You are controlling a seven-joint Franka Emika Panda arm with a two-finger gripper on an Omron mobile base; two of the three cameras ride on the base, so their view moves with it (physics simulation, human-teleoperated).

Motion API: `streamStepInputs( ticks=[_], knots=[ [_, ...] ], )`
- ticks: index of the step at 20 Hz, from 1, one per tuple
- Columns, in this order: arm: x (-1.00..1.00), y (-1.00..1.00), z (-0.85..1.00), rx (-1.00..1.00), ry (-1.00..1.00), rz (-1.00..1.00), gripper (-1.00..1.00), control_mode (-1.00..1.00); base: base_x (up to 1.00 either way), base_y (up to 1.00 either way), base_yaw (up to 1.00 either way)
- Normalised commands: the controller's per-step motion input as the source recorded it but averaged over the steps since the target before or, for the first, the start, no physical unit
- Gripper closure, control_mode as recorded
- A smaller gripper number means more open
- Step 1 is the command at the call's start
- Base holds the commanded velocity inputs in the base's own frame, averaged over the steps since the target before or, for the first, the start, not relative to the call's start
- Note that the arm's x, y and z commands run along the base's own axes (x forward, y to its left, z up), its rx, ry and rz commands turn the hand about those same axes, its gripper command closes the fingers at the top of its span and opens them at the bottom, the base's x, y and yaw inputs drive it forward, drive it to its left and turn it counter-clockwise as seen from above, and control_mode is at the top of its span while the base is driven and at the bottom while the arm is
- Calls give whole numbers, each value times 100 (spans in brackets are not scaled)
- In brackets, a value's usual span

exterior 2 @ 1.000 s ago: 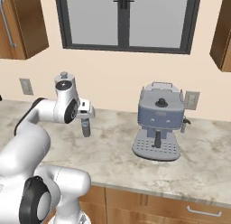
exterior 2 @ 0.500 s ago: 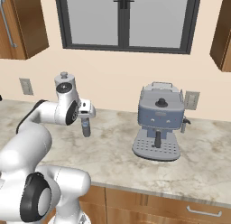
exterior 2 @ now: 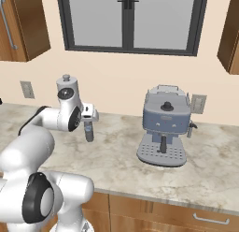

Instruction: Move the drinks to the dining counter.

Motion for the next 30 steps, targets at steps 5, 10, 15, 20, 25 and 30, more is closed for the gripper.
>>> streamStepInputs(
  ticks=[5, 10, 15, 20, 25, 30],
  knots=[
    [0, 0, -1, 0, 0, 0, -100, -100, 0, 0, 0],
    [1, 0, 0, -3, -4, 0, -100, -100, 0, 0, 0],
    [0, 0, 0, -3, -7, 0, -100, -100, 0, 0, 0],
    [0, 0, 0, 0, -7, 0, -100, -100, 0, 0, 0],
    [0, 0, 0, 0, 0, 0, -100, -100, 0, 0, 0],
    [6, 0, 0, 0, 0, 0, -100, -100, 0, 0, 0]
  ],
)
